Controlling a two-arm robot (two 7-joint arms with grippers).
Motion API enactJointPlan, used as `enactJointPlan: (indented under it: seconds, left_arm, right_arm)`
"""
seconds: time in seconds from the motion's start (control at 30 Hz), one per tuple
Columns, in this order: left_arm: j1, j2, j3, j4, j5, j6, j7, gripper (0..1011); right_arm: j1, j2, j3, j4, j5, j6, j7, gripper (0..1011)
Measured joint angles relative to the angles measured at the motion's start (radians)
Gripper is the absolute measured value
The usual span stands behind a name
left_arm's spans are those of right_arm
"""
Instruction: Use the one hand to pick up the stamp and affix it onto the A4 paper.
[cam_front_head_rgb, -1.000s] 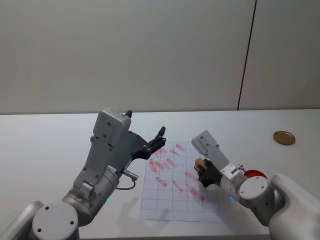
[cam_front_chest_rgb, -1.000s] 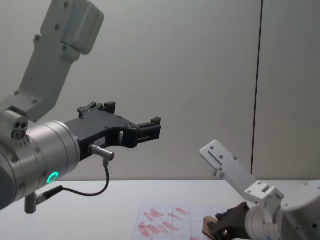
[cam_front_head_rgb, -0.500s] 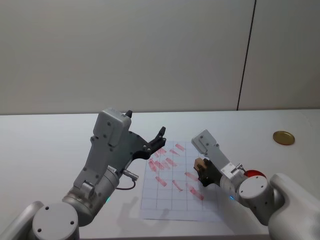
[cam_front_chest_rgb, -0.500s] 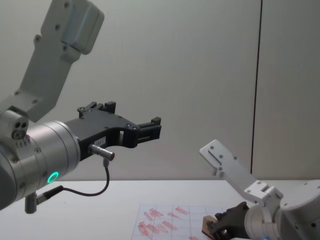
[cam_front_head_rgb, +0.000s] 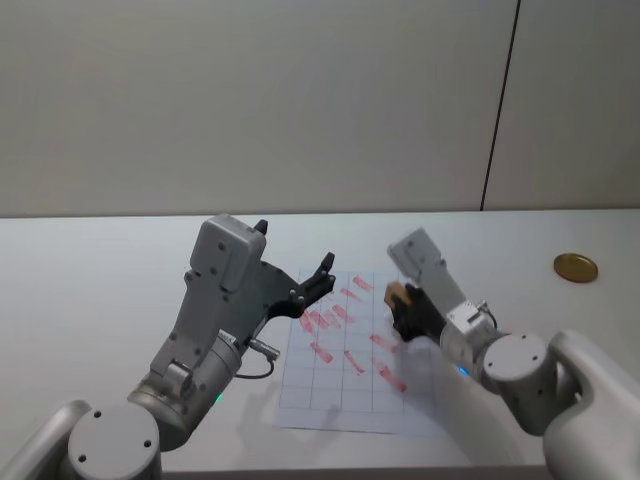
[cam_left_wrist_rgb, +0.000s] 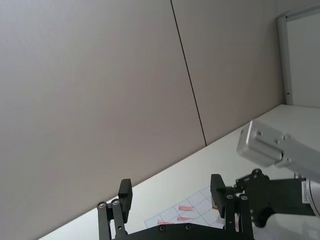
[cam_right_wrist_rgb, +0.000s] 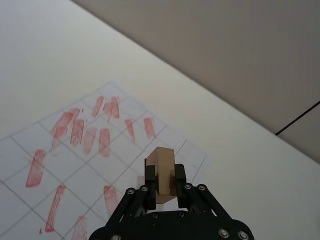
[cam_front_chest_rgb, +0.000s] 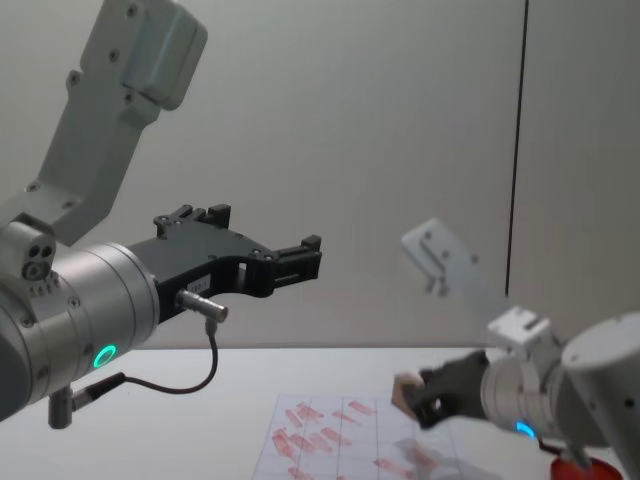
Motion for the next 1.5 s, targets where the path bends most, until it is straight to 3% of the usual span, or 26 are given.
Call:
enactJointPlan:
  seconds: [0.27,0.73,1.17,1.5]
  left_arm:
    - [0.0,0.0,0.0,0.0,0.0,0.0,0.0,993]
    - [0.0,0.0,0.0,0.0,0.0,0.0,0.0,993]
    - [0.0,0.0,0.0,0.0,0.0,0.0,0.0,993]
    - [0.0,0.0,0.0,0.0,0.0,0.0,0.0,993]
  right_arm:
    - [-0.039,0.018,0.012,-0.154,0.031,0.027,-0.021,214]
    - [-0.111,0.065,0.046,-0.318,0.057,0.096,-0.055,214]
    - [-0.187,0.123,0.091,-0.41,0.081,0.162,-0.08,214]
    - [-0.227,0.154,0.119,-0.43,0.101,0.196,-0.083,213]
